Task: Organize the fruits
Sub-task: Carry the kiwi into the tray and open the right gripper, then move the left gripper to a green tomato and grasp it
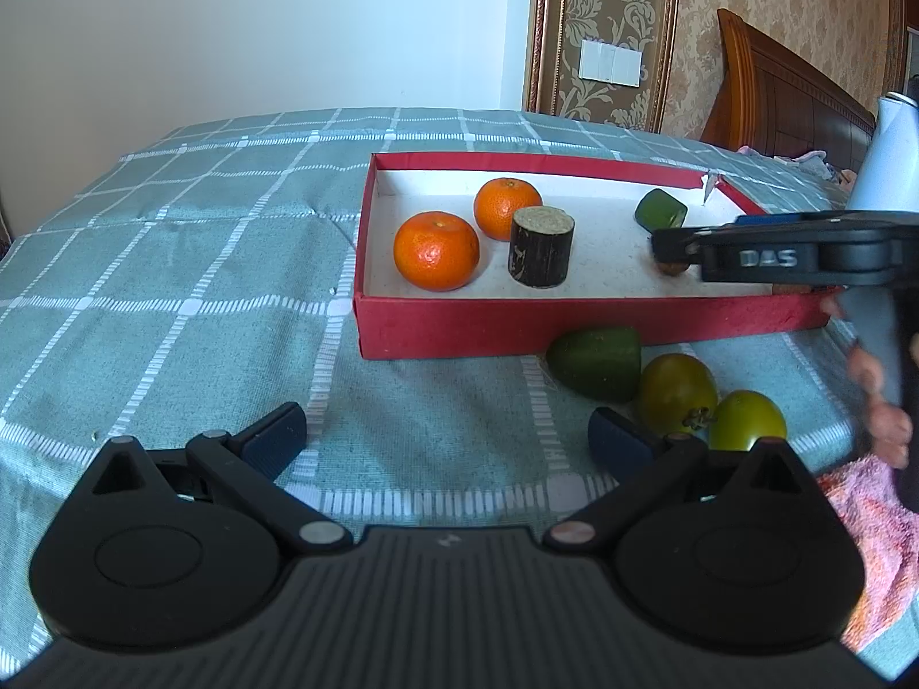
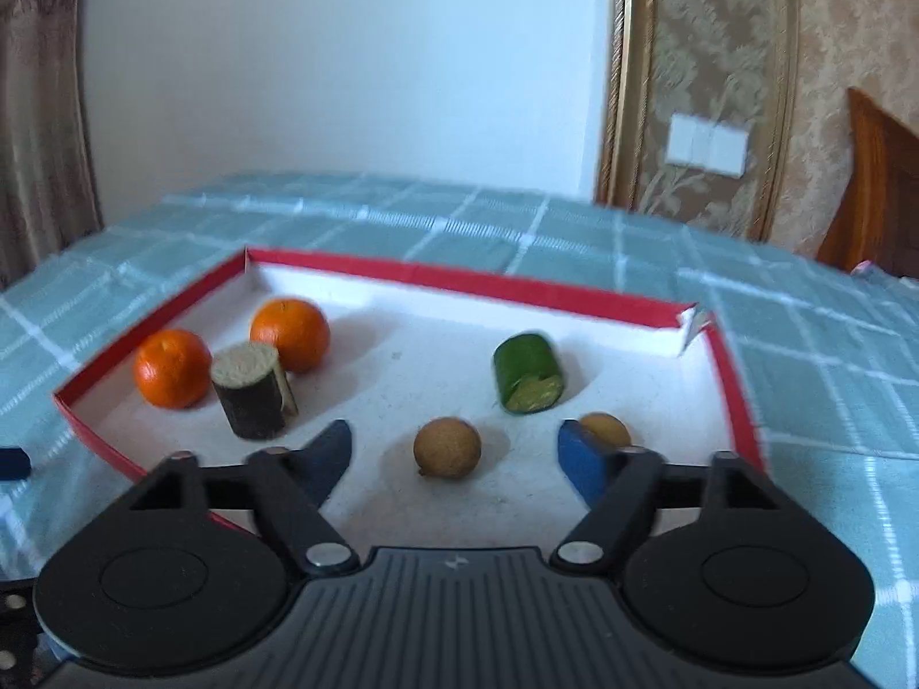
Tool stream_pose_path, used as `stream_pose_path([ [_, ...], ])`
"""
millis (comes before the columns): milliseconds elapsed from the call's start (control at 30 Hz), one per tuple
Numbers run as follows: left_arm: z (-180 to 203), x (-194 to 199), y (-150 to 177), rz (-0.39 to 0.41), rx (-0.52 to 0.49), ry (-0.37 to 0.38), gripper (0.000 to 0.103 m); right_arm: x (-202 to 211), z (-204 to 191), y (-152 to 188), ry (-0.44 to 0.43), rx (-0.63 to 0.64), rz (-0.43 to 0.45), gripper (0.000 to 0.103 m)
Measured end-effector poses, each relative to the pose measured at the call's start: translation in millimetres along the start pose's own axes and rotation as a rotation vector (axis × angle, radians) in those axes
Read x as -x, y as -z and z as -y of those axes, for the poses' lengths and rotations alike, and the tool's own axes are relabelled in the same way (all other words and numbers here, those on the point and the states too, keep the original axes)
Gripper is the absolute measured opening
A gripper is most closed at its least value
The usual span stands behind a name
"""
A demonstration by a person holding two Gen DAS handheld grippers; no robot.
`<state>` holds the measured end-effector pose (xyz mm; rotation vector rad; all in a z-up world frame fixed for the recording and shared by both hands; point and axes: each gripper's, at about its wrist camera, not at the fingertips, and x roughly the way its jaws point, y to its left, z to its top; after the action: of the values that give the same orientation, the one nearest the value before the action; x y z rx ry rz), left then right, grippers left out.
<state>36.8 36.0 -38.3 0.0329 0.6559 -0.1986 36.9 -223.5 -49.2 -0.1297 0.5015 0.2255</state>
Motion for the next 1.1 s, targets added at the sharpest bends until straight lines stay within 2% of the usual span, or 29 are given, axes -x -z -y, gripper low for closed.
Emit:
stream_pose_path([
  [233,-0.2,0.0,0.2,0.000,0.000,0.000,0.103,41.5,8.0,14.9,0.013,-0.004,0.070,0.080],
  [400,-1.5,1.5,0.5,0.006,0.010,0.008,0.103,66.9,21.2,31.5,0.053,-0.038,0.130,0.089],
  [500,-0.8,6.8,2.6,0.012,0.015,0.010,0.103,68.2,30.6,35.3,0.087,-0.074,0.118,0.090],
  [600,9.8,23.9,7.6,0.058,0.007,0.022,0.103,65.2,38.5,34.1,0.086,-0.116,0.103,0.090],
  [767,43.0,55.6,9.9,0.120,-0.038,0.090,0.103,64.6,38.4,35.0,0.114,-0.113,0.096,0.090],
  [867,62.3,61.7,6.4,0.106,-0.044,0.126,0.103,67.6,38.8,35.3,0.128,-0.118,0.114,0.091],
  [1100,81.8,49.7,4.2,0.065,0.036,0.086,0.101,77.2,51.2,33.0,0.158,-0.178,0.156,0.091],
])
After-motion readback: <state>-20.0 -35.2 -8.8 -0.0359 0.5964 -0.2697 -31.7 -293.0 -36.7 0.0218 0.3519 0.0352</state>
